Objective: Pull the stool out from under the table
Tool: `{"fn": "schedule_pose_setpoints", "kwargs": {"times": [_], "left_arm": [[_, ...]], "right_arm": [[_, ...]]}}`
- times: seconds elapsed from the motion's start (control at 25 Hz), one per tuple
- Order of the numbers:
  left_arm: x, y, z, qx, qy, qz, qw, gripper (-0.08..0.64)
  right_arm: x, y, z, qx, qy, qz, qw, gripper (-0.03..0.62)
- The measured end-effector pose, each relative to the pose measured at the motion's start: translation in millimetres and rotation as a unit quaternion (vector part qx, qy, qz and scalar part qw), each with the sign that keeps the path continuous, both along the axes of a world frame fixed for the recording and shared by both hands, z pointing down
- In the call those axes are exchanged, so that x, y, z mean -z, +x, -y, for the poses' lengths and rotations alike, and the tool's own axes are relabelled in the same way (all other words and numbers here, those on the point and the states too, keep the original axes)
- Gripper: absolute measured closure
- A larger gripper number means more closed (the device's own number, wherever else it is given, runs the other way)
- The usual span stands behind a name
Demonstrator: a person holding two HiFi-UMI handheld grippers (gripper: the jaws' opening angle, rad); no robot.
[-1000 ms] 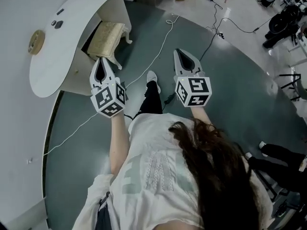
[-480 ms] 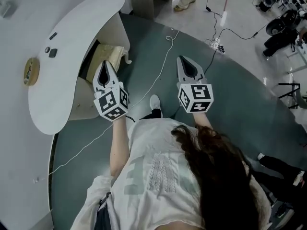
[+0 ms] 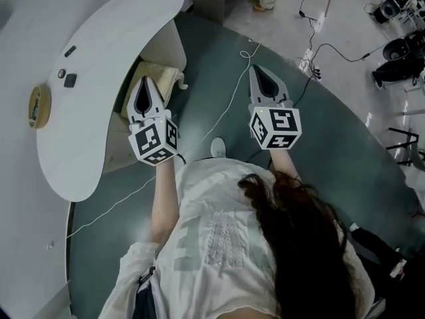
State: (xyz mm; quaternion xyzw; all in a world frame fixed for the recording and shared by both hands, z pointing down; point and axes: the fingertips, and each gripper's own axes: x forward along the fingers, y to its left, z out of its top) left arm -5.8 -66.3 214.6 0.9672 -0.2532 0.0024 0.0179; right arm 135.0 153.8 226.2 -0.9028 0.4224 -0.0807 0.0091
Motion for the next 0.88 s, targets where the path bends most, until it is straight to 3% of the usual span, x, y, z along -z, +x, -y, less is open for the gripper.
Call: {"fn": "schedule_pose_setpoints", "kwargs": {"times": [0.24,0.88], "left_arm": [[-11.0,8.4,26.3,0.020,-0.012,0.009,0.9997,0.531],[-21.2,-7.6,53.3,0.055,-0.024,0.023,0.9979,0.531]], "right_arm": [[-7.3,18.7,25.6,0.006,-0.003,0.011,1.000,0.563],[-16.3,19.0,58.2,0.030,-0.020,0.030,0.999,0.563]]}}
